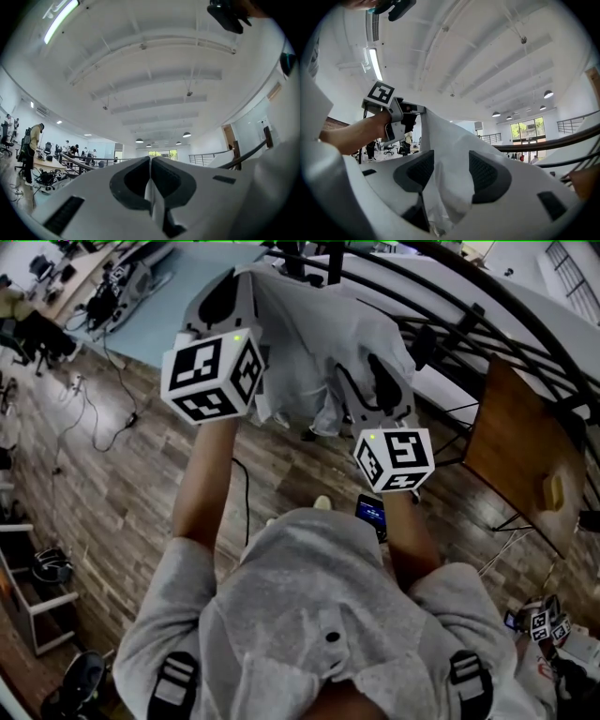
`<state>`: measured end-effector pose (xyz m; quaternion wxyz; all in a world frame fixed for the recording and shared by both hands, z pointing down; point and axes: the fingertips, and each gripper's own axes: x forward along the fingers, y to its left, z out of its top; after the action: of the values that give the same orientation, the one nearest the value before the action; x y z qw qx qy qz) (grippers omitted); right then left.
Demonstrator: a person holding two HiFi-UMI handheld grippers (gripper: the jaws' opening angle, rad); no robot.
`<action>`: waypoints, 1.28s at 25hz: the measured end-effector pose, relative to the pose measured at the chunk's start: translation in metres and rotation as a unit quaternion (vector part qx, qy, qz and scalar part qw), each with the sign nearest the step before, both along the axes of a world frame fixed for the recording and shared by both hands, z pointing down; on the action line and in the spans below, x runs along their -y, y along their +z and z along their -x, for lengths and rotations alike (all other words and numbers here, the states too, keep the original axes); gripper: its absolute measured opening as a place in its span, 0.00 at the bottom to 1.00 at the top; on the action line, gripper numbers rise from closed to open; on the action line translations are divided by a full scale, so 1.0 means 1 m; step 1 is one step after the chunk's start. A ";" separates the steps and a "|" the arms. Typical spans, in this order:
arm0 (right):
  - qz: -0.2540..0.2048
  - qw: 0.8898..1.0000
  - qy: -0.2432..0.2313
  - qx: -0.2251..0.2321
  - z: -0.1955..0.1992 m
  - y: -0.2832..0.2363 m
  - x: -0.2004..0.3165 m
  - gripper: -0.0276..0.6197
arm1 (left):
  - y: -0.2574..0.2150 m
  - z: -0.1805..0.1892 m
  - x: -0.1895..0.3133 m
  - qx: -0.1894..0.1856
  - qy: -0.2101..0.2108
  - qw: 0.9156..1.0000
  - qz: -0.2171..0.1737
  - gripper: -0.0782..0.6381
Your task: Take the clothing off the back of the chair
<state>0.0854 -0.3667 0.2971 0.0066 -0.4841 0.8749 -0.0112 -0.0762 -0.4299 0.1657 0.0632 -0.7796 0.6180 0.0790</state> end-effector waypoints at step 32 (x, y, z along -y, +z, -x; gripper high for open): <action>-0.008 0.993 -0.115 0.033 0.174 -0.016 0.065 0.09 | -0.042 0.254 -0.074 -0.002 -0.266 0.962 -0.066 0.13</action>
<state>-0.0884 -0.4319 0.2815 0.0381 -0.3800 0.9240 -0.0205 -0.3297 -0.3557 0.1241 0.1320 -0.5809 0.7967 0.1018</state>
